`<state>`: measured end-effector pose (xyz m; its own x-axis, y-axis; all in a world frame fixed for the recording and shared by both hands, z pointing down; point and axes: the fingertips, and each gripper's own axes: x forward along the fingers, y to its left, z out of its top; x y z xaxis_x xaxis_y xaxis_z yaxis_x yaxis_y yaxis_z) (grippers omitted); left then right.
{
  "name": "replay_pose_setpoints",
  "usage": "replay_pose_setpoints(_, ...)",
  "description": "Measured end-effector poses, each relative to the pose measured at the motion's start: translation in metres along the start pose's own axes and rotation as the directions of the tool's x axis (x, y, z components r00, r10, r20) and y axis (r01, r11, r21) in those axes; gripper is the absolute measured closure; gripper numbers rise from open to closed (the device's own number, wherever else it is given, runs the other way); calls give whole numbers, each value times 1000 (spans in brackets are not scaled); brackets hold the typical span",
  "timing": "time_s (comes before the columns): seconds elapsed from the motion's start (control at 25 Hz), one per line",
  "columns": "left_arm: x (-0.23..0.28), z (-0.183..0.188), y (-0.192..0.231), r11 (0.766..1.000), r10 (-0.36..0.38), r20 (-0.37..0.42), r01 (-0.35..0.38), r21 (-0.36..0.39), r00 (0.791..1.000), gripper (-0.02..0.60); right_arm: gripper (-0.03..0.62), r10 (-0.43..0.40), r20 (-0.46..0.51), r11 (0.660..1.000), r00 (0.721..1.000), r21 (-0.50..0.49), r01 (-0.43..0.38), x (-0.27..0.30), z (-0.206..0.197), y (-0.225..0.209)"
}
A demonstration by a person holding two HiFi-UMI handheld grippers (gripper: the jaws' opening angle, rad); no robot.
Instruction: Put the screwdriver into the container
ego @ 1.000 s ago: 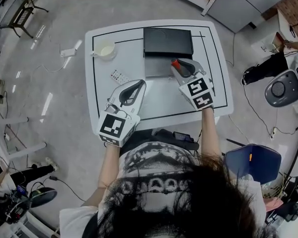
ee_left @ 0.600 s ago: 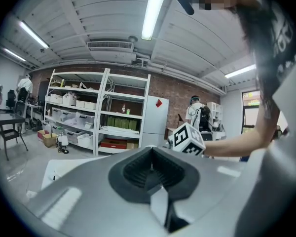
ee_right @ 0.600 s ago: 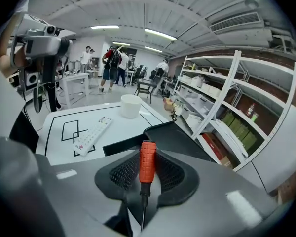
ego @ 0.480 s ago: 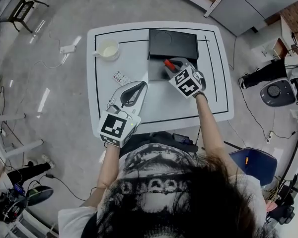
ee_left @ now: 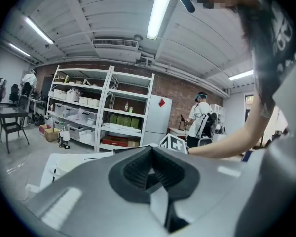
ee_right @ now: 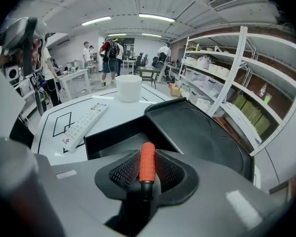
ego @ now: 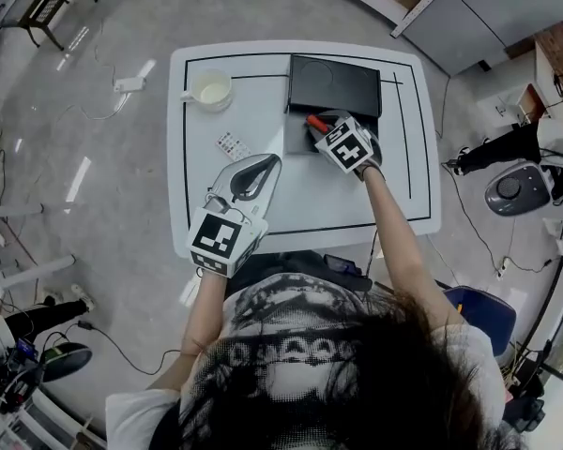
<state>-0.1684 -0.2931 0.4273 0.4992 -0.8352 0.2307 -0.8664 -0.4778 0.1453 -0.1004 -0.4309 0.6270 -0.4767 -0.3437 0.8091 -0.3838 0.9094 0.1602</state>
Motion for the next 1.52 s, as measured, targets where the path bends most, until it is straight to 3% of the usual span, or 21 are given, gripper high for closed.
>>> replay_pose_setpoints(0.52, -2, -4, 11, 1000, 24, -9, -24, -12, 1000, 581, 491, 33, -56, 996, 998, -77, -38, 28, -5, 10)
replay_pose_setpoints(0.92, -1, -4, 4, 1000, 21, -14, -21, -2, 1000, 581, 457, 47, -31, 999, 998, 20, -46, 21, -6, 9)
replay_pose_setpoints(1.24, -2, -1, -4, 1000, 21, -22, -21, 9, 1000, 581, 462, 33, 109, 989, 993, 143, -49, -33, 12, 16)
replay_pose_setpoints(1.52, 5, 0, -22, 1000, 1, -28, 0, 27, 1000, 581, 473, -23, 274, 970, 961, 240, -45, -95, 24, 25)
